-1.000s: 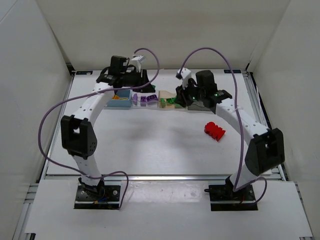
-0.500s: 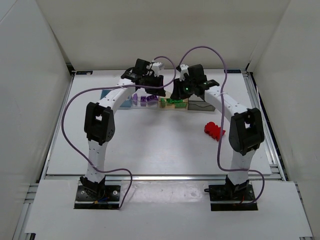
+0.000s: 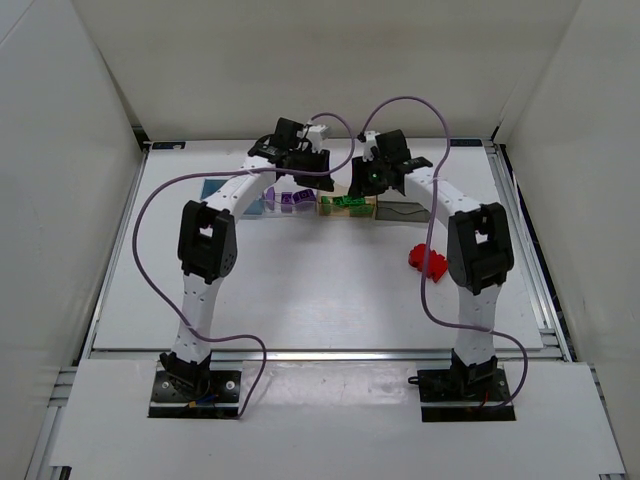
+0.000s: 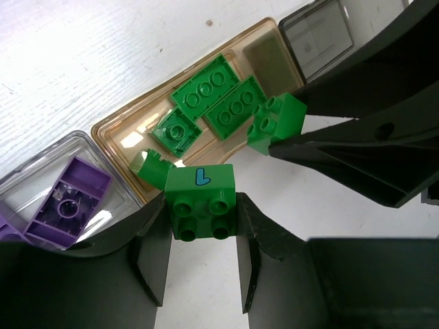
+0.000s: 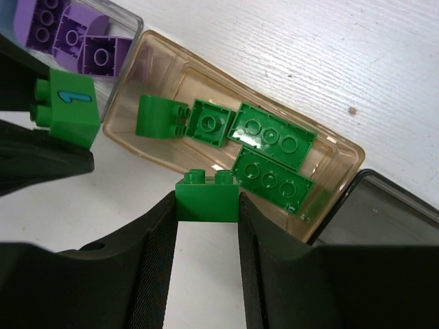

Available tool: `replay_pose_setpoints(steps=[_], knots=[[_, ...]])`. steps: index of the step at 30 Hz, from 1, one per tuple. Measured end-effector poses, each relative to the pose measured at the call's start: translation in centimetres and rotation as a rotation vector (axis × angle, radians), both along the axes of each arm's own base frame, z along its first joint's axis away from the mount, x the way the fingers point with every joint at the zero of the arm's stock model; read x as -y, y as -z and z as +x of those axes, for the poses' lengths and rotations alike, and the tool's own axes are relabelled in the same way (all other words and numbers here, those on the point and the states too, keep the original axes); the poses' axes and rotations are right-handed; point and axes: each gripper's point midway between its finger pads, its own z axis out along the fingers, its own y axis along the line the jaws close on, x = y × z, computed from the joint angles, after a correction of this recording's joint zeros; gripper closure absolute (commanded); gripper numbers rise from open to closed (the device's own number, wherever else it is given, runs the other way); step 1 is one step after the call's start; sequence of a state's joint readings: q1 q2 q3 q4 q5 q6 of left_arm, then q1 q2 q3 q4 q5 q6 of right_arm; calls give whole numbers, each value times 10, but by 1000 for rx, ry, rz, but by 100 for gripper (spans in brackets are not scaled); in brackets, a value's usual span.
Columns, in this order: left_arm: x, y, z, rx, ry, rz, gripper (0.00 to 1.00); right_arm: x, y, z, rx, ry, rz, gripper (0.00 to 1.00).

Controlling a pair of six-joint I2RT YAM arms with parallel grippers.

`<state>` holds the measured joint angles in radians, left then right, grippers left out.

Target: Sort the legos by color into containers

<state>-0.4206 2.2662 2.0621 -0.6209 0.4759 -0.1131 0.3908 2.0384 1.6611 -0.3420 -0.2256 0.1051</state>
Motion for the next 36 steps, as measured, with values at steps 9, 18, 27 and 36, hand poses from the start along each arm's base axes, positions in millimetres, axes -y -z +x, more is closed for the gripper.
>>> replay_pose_setpoints(steps=[9,18,27,36], knots=[[2,12,-1,-25,4,7,35,3,13,9,-9,18,-23,78],[4,14,1,-24,6,1,24,5,13,12,4,25,-34,42],[11,4,0,-8,32,-29,26,5,4,12,43,-1,-33,35],[-10,-72,-39,90,47,-96,22,23,-83,-27,248,-133,-36,34]])
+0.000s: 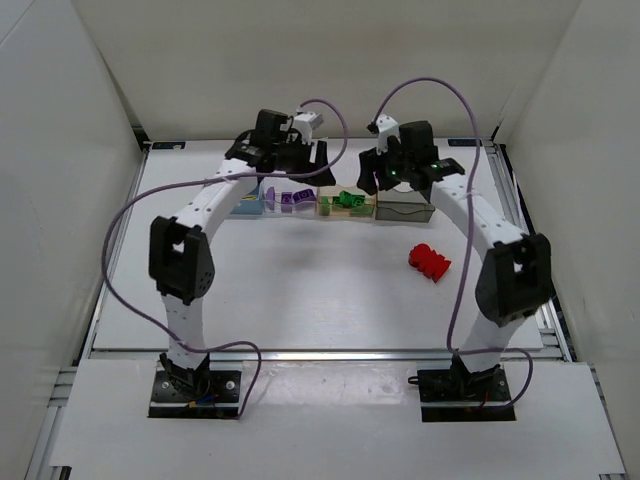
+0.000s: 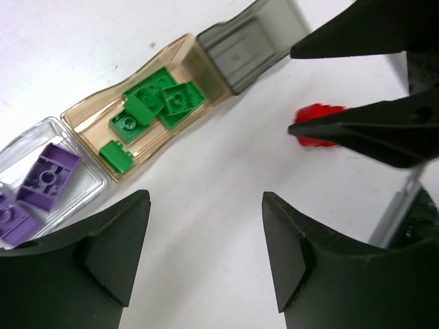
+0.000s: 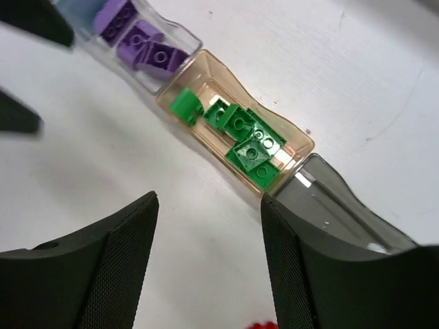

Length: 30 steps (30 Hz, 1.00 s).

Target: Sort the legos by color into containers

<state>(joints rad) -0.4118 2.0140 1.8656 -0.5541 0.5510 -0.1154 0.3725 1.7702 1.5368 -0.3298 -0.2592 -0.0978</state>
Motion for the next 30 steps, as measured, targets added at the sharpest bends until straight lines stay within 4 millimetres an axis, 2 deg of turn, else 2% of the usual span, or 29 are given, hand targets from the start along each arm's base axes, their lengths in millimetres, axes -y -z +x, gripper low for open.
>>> replay_pose_setpoints(steps=[3,4,6,8,11,15,17,20,25,30], knots=[[-17,-44,-16,69,-3,-46,22,16,-26,-29,67,-92,-32,32],[-22,-53,-20,86,-1,-57,22,24,-30,-39,76,-124,-44,30],[-42,-75,-33,130,-12,-75,22,45,-33,-61,69,-181,-75,29],[-57,-83,-44,149,-16,-78,21,68,-25,-82,42,-217,-113,28],[-74,-81,-57,145,-18,-67,21,102,4,-120,-43,-259,-189,26],[-79,-62,-71,110,7,-32,21,128,42,-176,-176,-330,-267,26],[-81,-53,-75,92,17,-13,21,138,52,-194,-216,-346,-298,26],[-82,-48,-78,85,27,1,21,150,62,-209,-256,-343,-342,26],[-82,-48,-77,96,33,5,21,173,88,-222,-314,-314,-449,26],[-82,-48,-77,99,35,7,21,188,107,-221,-346,-290,-519,26]])
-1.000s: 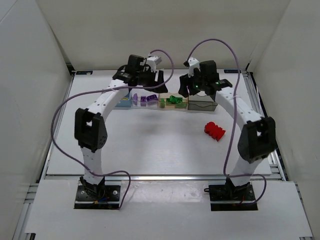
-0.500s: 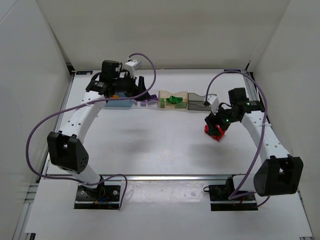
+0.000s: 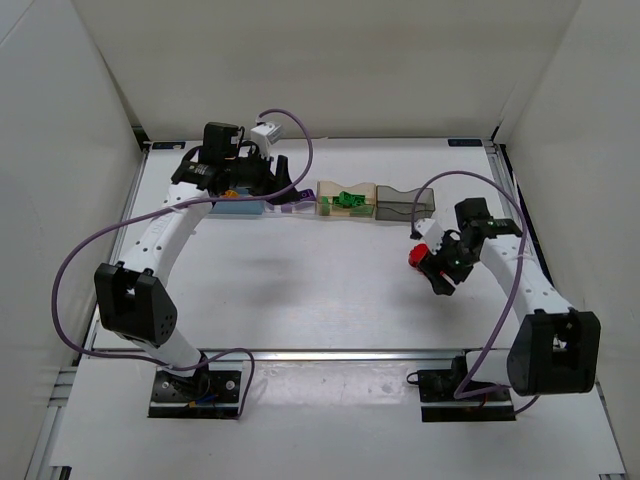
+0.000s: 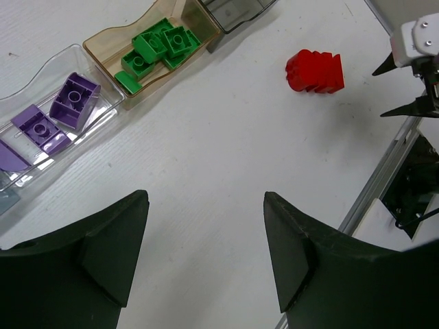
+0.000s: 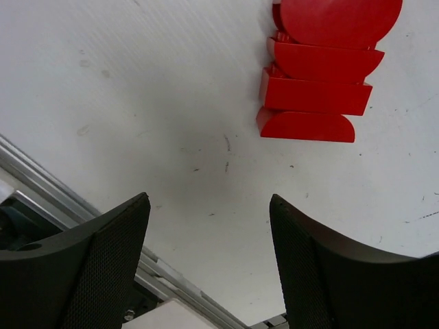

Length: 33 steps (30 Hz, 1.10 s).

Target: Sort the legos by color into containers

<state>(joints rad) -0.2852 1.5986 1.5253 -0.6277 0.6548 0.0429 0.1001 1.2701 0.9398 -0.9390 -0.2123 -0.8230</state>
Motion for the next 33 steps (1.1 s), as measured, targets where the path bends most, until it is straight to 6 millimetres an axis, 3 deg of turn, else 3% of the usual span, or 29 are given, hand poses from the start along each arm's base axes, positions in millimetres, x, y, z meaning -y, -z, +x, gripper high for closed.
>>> replay_pose_setpoints(steps=[9,20,33], knots=[[-1,0,1,13,8,8,22,14,21,30,14,54,-25,21],[-6,3,4,18,11,13,22,13,34,50,10,62,2,4],[-8,7,7,11,9,15,22,11,48,70,-6,13,8,1]])
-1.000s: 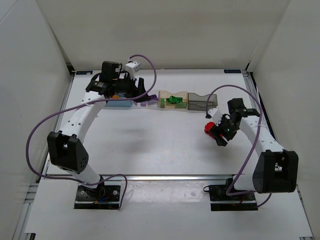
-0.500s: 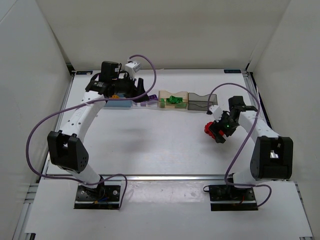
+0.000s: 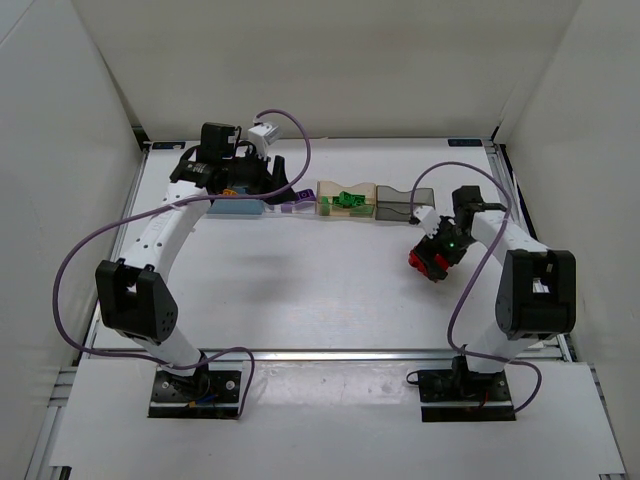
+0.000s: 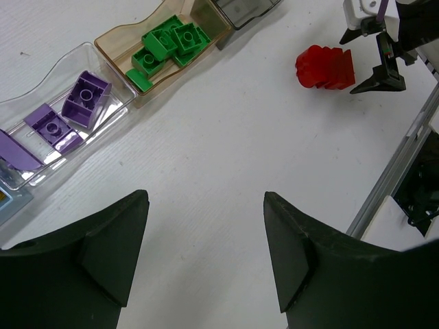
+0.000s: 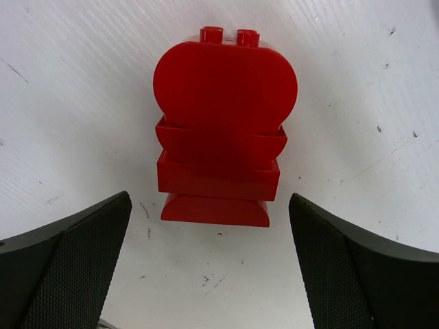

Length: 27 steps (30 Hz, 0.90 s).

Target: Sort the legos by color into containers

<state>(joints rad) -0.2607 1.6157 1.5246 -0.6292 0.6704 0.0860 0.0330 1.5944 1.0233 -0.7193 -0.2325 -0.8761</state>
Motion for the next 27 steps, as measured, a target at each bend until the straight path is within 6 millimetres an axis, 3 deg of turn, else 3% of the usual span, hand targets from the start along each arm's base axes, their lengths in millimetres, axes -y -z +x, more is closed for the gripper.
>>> replay_pose_setpoints(steps=[19,22,27], knots=[[0,13,4,-32,-1,6,22,1,20,3,-49,-32,-7,3],[0,13,5,-33,-1,6,22,1,21,3,-53,-34,-11,10],[1,17,6,-42,-1,8,22,3,24,-1,-61,-45,-18,34]])
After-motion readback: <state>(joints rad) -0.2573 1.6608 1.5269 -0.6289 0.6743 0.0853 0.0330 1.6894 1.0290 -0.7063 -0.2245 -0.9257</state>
